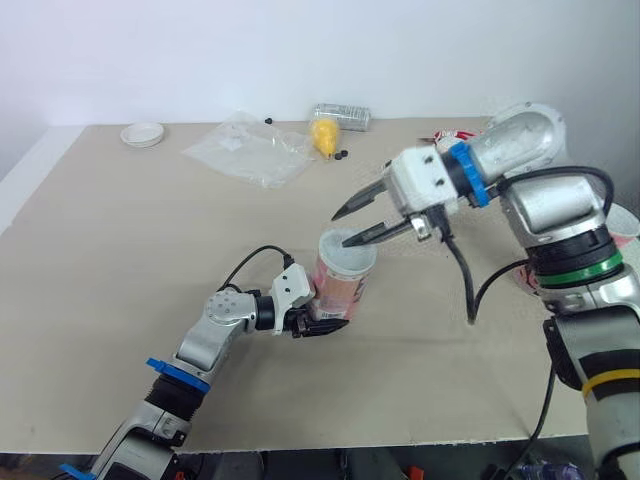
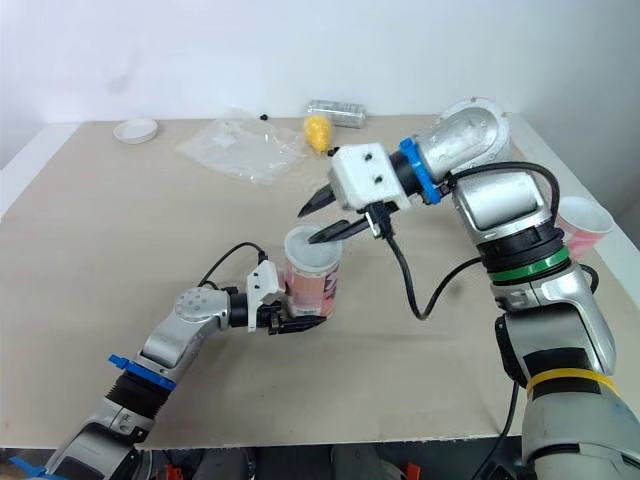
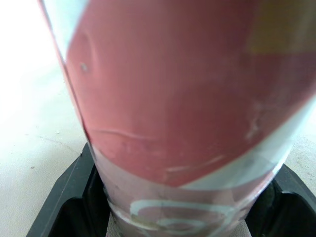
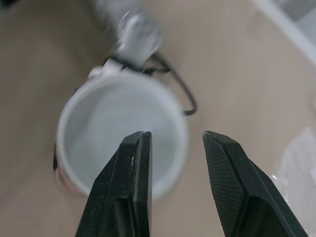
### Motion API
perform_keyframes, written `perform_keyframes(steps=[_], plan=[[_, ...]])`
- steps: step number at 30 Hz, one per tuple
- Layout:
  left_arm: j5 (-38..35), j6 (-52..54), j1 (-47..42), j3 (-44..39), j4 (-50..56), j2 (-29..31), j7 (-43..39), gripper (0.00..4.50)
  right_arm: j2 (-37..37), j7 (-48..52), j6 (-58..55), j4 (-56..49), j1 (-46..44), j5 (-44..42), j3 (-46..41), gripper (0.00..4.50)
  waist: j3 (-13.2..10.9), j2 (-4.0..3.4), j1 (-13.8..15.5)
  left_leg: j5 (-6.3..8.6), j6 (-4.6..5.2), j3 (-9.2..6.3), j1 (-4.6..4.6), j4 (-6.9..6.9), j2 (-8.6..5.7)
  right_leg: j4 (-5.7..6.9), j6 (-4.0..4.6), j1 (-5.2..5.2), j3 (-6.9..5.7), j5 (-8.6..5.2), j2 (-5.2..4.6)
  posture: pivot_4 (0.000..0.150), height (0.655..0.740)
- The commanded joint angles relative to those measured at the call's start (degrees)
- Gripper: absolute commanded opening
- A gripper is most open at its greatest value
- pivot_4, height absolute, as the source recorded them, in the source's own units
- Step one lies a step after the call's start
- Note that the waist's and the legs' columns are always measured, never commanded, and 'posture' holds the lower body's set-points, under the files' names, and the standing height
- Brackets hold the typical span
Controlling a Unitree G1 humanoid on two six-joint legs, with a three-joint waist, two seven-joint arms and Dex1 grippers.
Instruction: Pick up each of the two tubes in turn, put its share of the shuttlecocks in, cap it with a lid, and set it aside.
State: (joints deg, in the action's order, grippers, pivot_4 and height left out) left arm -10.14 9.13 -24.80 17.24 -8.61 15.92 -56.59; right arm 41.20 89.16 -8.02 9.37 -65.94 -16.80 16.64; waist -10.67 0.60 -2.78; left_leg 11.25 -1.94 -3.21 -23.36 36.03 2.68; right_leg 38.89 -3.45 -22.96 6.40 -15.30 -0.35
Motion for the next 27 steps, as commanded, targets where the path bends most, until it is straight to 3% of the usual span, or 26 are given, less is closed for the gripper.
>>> perform_keyframes(steps=[1, 4, 8, 14, 27], plan=[[0.7, 1.8, 1.4, 0.5, -1.7, 0.6, 0.3, 2.91, 0.2, -3.3, -9.9, -1.5, -2.7, -5.6, -6.8, 1.85, 0.0, 0.0, 0.0, 0.0, 0.0, -0.01, 0.0, -0.01, 0.0, 0.0, 0.01, 0.0, 0.0, 0.0, 0.0, 0.15, 0.74], [0.8, 1.6, 1.3, 0.6, -1.9, 0.7, 0.1, 2.91, -0.3, -5.3, -17.8, -3.7, -1.5, -9.3, -9.0, 1.85, 0.0, 0.0, 0.0, 0.0, 0.0, -0.01, 0.0, -0.02, 0.0, 0.0, 0.01, 0.0, 0.0, -0.01, 0.0, 0.15, 0.74], [0.9, 1.5, 0.9, 0.7, -2.4, 0.4, 0.1, 2.91, -0.4, -8.3, -25.1, -10.3, 4.7, -11.0, -8.0, 0.05, 0.0, 0.03, 0.0, 0.0, 0.0, -0.01, 0.0, -0.04, 0.0, 0.0, 0.0, 0.0, 0.0, -0.02, 0.0, 0.15, 0.74], [0.9, 1.5, 1.0, 0.8, -2.2, 0.4, 0.1, 2.91, -0.9, -10.6, -25.4, -13.2, 8.0, -8.2, -5.2, 0.02, 0.0, 0.02, 0.0, -0.01, -0.01, 0.01, -0.03, -0.02, -0.01, -0.01, -0.05, -0.07, 0.01, 0.02, 0.0, 0.15, 0.74], [1.0, 1.7, 1.5, 0.5, -1.7, 0.4, 0.8, 2.91, 0.6, -5.8, -18.4, -14.0, 10.0, 2.4, 5.4, 0.02, 0.0, 0.02, -0.1, -0.01, -0.01, 0.0, 0.02, -0.06, -0.01, -0.03, -0.04, -0.04, -0.01, -0.01, 0.02, 0.15, 0.74]])
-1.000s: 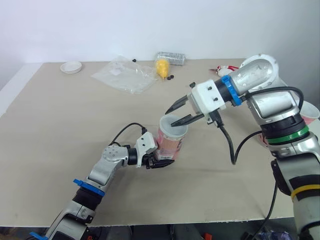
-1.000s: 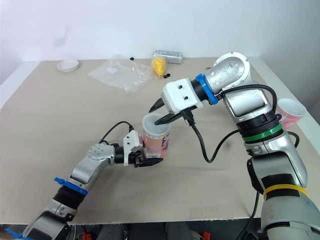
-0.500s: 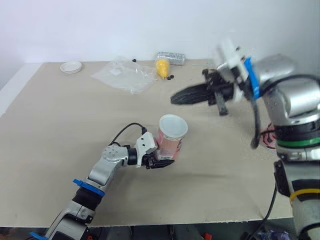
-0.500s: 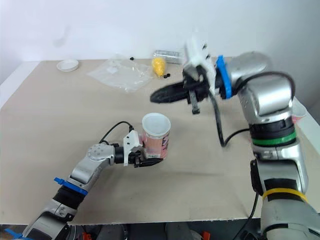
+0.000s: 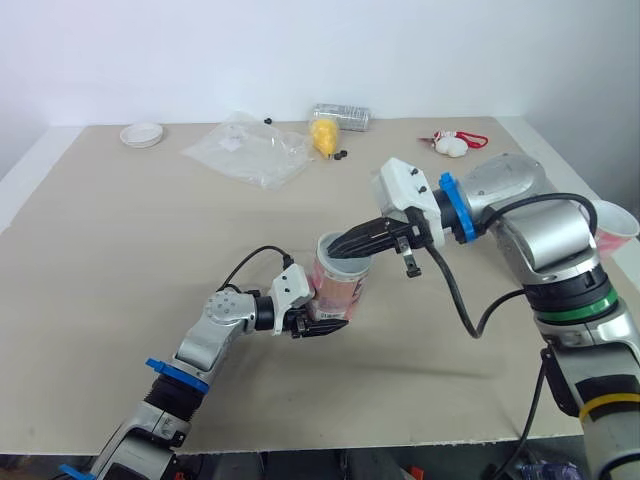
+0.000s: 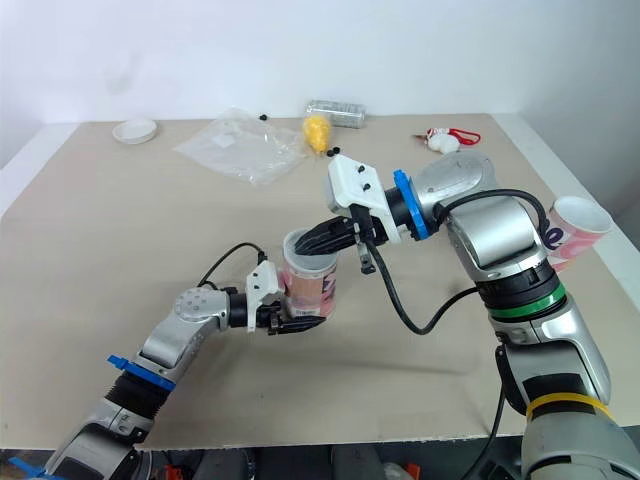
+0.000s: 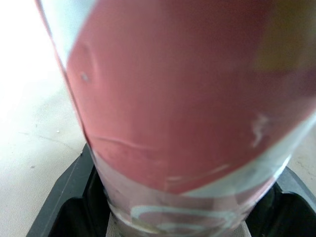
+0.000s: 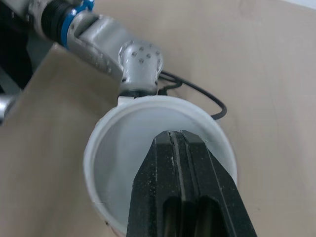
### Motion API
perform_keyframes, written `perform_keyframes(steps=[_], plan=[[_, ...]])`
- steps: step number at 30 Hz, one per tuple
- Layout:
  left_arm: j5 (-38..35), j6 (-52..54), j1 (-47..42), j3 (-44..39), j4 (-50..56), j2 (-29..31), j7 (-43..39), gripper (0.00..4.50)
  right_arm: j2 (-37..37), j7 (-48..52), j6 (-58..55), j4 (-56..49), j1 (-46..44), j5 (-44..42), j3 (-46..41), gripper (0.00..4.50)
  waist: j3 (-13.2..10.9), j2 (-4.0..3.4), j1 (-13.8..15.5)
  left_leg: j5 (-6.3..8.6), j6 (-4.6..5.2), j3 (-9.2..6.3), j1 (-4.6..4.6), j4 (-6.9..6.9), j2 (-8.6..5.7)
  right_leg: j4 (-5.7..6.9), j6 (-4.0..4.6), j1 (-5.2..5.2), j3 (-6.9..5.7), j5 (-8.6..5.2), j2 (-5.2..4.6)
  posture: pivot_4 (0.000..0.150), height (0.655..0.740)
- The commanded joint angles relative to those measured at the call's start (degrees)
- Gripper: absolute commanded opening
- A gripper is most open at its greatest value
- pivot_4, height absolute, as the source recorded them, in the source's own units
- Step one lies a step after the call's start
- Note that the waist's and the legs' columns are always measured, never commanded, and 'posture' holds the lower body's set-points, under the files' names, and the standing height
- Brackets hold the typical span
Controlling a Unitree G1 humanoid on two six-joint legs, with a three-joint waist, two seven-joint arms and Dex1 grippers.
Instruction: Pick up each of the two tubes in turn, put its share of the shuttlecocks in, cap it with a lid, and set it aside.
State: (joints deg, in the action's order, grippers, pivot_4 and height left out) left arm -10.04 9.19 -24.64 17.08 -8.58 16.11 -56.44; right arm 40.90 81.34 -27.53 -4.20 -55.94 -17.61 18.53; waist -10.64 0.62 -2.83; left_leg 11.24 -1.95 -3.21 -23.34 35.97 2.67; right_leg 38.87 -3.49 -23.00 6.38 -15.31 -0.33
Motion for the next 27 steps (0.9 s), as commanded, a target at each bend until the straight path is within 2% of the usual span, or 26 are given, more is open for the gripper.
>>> perform_keyframes(steps=[1, 8, 12, 15, 21, 25, 27], plan=[[0.8, 1.7, 1.3, 0.6, -1.8, 0.2, 0.7, 2.91, 0.9, 2.3, 1.6, -0.1, -0.1, 4.0, 4.0, 0.02, 0.0, 0.01, 0.0, 0.0, 0.0, 0.0, 0.0, 0.0, 0.0, 0.0, 0.0, 0.01, 0.0, 0.0, 0.0, 0.15, 0.74], [0.7, 1.8, 1.1, 0.5, -1.9, 0.0, 1.1, 2.91, 0.5, 3.8, 5.5, 1.8, -0.2, 8.7, 7.2, 0.02, 0.3, 0.08, 0.0, 0.0, 0.0, 0.0, 0.05, 0.0, 0.0, 0.0, 0.01, 0.05, 0.0, 0.0, 0.0, 0.15, 0.74], [0.6, 1.9, 1.1, 0.4, -1.9, 0.0, 1.3, 2.91, -0.2, 3.8, 6.0, 1.9, 0.8, 8.5, 6.9, 0.02, 0.6, 0.21, 0.0, 0.0, 0.0, 0.0, 0.1, 0.0, 0.0, -0.01, 0.02, 0.1, 0.0, -0.01, 0.0, 0.15, 0.74], [0.4, 1.9, 1.2, 0.3, -1.8, 0.1, 1.3, 2.91, -1.9, 3.2, 2.8, 3.3, -0.8, 4.0, 2.4, 0.02, 0.8, 0.27, -0.1, 0.0, 0.0, 0.0, 0.13, 0.0, 0.01, -0.01, 0.11, 0.12, -0.01, -0.06, 0.0, 0.15, 0.74], [0.4, 1.3, 1.3, -0.2, -1.9, 0.7, 1.1, 2.91, -1.0, 1.8, -9.8, 9.2, -6.9, -10.9, -14.5, 0.02, 0.6, 0.19, 0.0, -0.03, -0.04, 0.0, -0.06, -0.01, 0.02, -0.01, 0.07, -0.06, 0.0, 0.07, 0.0, 0.15, 0.74], [0.0, 1.1, 1.0, -1.1, -1.9, 0.6, 1.7, 2.91, 2.0, -2.7, -13.6, 11.0, -3.5, -15.3, -24.0, 0.02, 0.6, 0.24, 0.1, -0.02, -0.04, -0.05, -0.06, -0.23, 0.02, -0.15, 0.1, -0.06, -0.05, -0.02, 0.0, 0.15, 0.74], [-0.1, 0.8, 1.0, -1.3, -1.7, 0.6, 1.8, 2.91, 2.5, -5.7, -11.7, 9.7, 1.5, -14.5, -26.4, 0.02, 0.7, 0.27, 0.1, -0.02, -0.04, -0.04, -0.05, -0.34, 0.02, -0.23, 0.1, -0.04, -0.05, -0.03, 0.0, 0.15, 0.74]])
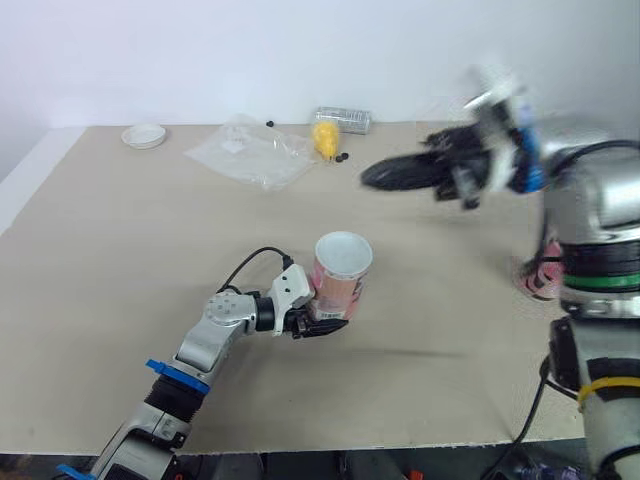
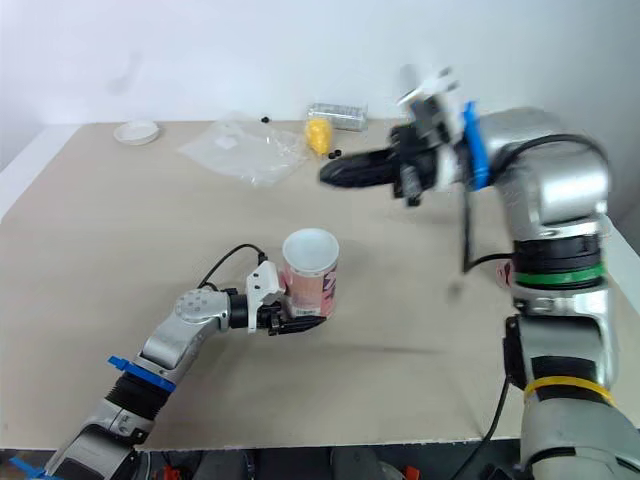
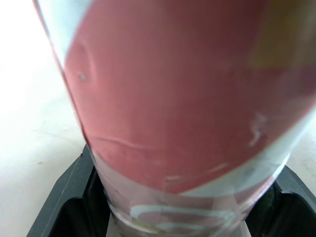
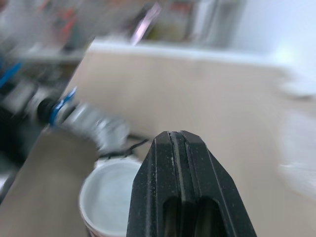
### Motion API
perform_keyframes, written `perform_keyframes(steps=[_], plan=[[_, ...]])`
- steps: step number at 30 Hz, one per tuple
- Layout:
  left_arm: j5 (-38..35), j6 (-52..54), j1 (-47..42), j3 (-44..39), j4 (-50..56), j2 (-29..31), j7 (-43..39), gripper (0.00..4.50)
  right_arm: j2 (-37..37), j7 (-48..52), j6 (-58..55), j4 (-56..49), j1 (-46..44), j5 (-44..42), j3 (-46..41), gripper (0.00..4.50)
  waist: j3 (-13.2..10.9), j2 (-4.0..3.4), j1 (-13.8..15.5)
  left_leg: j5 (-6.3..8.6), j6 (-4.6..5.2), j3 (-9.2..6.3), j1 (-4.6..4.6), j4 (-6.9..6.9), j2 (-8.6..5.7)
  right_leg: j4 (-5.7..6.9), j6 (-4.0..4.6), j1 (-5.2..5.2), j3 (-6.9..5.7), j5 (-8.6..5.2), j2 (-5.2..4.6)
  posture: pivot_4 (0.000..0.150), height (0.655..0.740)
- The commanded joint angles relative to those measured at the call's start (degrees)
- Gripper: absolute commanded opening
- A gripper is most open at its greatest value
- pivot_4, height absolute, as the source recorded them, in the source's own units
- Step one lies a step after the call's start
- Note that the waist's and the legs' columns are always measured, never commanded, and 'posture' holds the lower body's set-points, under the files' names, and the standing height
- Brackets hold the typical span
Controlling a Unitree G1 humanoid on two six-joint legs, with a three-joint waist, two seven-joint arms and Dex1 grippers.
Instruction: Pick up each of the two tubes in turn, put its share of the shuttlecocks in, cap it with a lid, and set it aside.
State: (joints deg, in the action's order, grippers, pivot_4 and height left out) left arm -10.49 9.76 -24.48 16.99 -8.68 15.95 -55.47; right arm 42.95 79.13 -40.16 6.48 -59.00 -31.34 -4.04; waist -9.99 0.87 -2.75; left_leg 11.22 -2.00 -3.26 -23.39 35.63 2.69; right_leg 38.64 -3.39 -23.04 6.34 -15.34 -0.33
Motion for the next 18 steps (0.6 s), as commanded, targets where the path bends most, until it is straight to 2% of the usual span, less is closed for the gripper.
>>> perform_keyframes(steps=[1, 4, 5, 6, 7, 8, 9, 10, 12, 18], plan=[[0.3, 0.0, 0.9, -1.2, -1.5, 0.8, 0.8, 2.91, 0.8, -4.7, 4.0, -2.6, 9.6, 1.0, -4.4, 0.02, 0.0, 0.02, 0.0, 0.0, 0.0, 0.01, 0.01, -0.04, 0.0, -0.05, 0.0, 0.01, 0.0, 0.0, 0.0, 0.15, 0.74], [0.1, -0.6, 1.1, -1.3, -1.4, 1.0, 0.3, 2.91, 0.9, -7.7, 13.6, -7.1, 20.9, 5.9, -4.3, 0.97, 0.0, -0.03, -0.2, 0.0, 0.0, 0.03, 0.01, -0.12, 0.01, -0.16, -0.03, 0.03, 0.03, 0.01, 0.01, 0.15, 0.74], [0.0, -0.8, 1.1, -1.3, -1.3, 1.1, 0.1, 3.71, 1.1, -7.7, 14.7, -8.2, 23.0, 6.2, -4.0, 1.33, 0.0, -0.09, -0.2, 0.0, 0.0, 0.09, -0.01, -0.14, 0.0, -0.17, -0.06, -0.02, 0.08, 0.02, -0.01, 0.15, 0.74], [0.0, -1.5, 1.1, -1.5, -1.4, 1.4, -0.3, 3.95, 0.4, -8.0, 15.1, -10.0, 26.8, 5.4, -4.4, 1.81, 0.0, -0.13, -0.2, 0.0, 0.0, 0.1, -0.02, -0.14, -0.01, -0.17, -0.08, -0.04, 0.1, 0.02, -0.01, 0.15, 0.74], [0.0, -2.1, 1.1, -1.5, -1.4, 1.7, -0.7, 4.39, -0.2, -8.1, 16.7, -11.3, 30.3, 5.4, -4.5, 2.26, 0.0, -0.15, -0.2, 0.0, 0.0, 0.11, -0.03, -0.14, -0.01, -0.16, -0.08, -0.06, 0.11, 0.02, 0.0, 0.15, 0.74], [-0.3, -2.3, 1.2, -1.7, -1.4, 2.0, -1.1, 4.5, -0.8, -8.0, 17.9, -12.9, 33.9, 5.2, -4.0, 2.61, 0.0, -0.16, -0.5, 0.0, 0.0, 0.11, -0.02, -0.16, 0.0, -0.16, -0.08, -0.08, 0.12, 0.02, 0.01, 0.15, 0.74], [-0.4, -2.5, 1.2, -1.8, -1.5, 2.2, -1.5, 4.5, -1.4, -8.1, 18.9, -14.0, 36.5, 4.9, -3.6, 3.4, 0.0, -0.17, -0.5, 0.0, 0.0, 0.1, -0.01, -0.17, 0.01, -0.16, -0.08, -0.07, 0.13, 0.04, 0.04, 0.15, 0.74], [-0.5, -2.8, 1.1, -1.8, -1.6, 2.4, -1.9, 4.5, -1.8, -8.0, 19.8, -14.7, 38.3, 5.0, -2.9, 3.46, 0.0, -0.13, -0.4, 0.0, 0.0, 0.08, 0.0, -0.16, 0.01, -0.16, -0.09, -0.04, 0.11, 0.04, 0.04, 0.15, 0.74], [-0.5, -3.4, 1.0, -2.0, -1.7, 2.7, -2.3, 4.5, -2.5, -8.0, 20.4, -15.2, 39.9, 4.5, -2.1, 4.4, -0.1, -0.12, -0.5, 0.0, 0.0, 0.05, 0.02, -0.14, 0.01, -0.18, -0.09, 0.01, 0.07, 0.04, 0.05, 0.15, 0.74], [-1.6, -4.6, 1.3, -3.3, -0.8, 5.0, -4.0, 4.5, -4.8, -6.7, 27.1, -12.9, 42.2, 7.8, 3.4, 4.46, -0.1, -0.1, -0.9, -0.03, -0.05, 0.08, 0.03, -0.13, 0.01, -0.25, -0.11, 0.0, 0.12, 0.13, 0.06, 0.15, 0.74]])
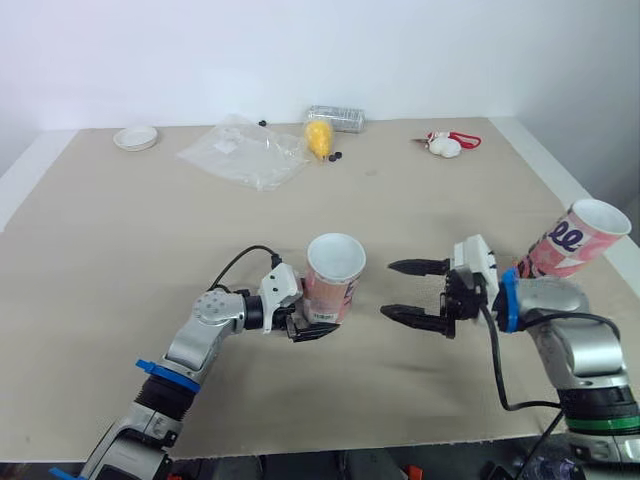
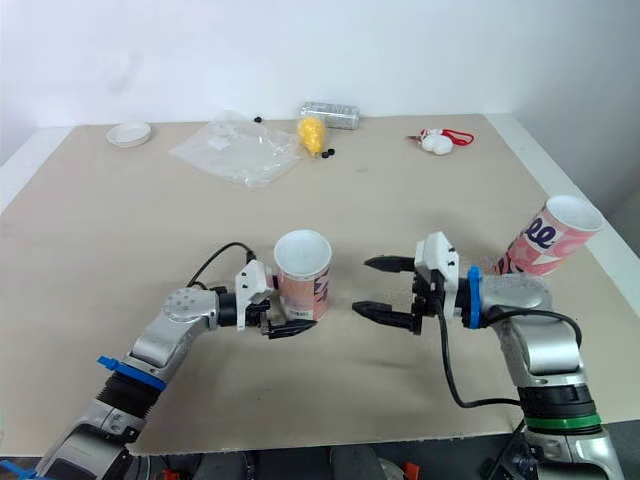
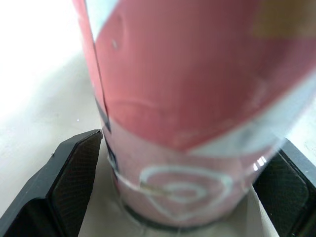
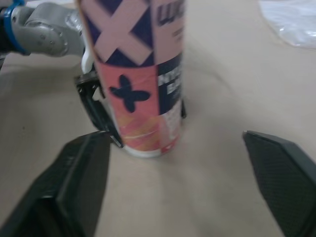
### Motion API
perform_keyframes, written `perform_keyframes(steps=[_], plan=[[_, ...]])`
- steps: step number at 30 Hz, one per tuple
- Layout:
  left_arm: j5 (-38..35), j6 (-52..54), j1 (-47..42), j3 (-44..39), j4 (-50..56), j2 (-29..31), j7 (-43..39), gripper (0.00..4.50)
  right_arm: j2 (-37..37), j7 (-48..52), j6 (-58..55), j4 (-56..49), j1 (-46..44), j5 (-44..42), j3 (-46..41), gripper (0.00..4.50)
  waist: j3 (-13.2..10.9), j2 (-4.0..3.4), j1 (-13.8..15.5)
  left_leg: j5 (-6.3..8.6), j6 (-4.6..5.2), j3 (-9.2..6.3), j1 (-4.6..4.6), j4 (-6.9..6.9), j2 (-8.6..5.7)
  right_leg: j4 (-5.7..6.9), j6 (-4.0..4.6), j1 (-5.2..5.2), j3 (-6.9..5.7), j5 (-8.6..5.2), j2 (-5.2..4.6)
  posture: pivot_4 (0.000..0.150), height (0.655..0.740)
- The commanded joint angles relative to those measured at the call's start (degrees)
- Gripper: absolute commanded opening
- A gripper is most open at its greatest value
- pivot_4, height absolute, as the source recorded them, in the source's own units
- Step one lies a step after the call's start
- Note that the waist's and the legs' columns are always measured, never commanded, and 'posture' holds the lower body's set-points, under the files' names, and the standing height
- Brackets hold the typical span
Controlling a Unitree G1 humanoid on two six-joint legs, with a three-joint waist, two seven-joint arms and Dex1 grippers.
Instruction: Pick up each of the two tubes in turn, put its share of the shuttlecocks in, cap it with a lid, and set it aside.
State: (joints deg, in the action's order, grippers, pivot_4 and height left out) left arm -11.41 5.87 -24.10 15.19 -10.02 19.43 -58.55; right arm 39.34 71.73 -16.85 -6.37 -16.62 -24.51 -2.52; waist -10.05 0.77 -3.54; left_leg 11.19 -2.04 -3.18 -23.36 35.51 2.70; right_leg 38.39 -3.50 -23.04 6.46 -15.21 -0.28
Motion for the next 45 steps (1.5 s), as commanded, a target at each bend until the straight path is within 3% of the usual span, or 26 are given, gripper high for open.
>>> perform_keyframes(steps=[1, 13, 21, 45], plan=[[-0.9, -0.7, 1.0, -1.8, 0.8, 1.8, -1.2, 4.5, -1.9, 0.7, 4.8, 0.4, -0.3, 1.4, 2.8, 4.46, 0.0, 0.0, -0.1, 0.0, 0.0, 0.0, 0.0, -0.01, 0.0, 0.0, 0.01, 0.0, 0.0, 0.0, 0.0, 0.15, 0.74], [-6.4, 3.8, 5.5, -6.9, 10.3, 7.0, -2.2, 4.5, -9.0, -0.6, 11.9, 8.9, -5.2, 6.5, 10.9, 4.46, -0.2, 0.26, -0.3, 0.0, -0.01, -0.02, -0.11, -0.06, 0.03, -0.15, -0.01, -0.01, -0.04, -0.01, -0.03, 0.15, 0.74], [-12.2, 10.5, 10.6, -12.8, 20.2, 9.2, 2.1, 4.5, -13.1, -1.1, 16.0, 13.7, -7.5, 8.4, 13.4, 4.46, -0.3, 0.43, -0.4, 0.01, -0.01, -0.04, -0.13, -0.08, 0.08, -0.15, 0.03, -0.02, -0.09, -0.01, -0.02, 0.15, 0.74], [-13.4, 10.4, 19.3, -15.0, 26.8, 11.8, 3.9, 4.5, -21.2, -1.0, 23.6, 26.6, -15.1, 13.6, 17.3, 4.46, -0.3, 0.45, -0.7, 0.0, -0.03, -0.03, -0.1, -0.08, 0.1, -0.15, 0.09, -0.02, -0.09, 0.04, -0.02, 0.15, 0.74]])
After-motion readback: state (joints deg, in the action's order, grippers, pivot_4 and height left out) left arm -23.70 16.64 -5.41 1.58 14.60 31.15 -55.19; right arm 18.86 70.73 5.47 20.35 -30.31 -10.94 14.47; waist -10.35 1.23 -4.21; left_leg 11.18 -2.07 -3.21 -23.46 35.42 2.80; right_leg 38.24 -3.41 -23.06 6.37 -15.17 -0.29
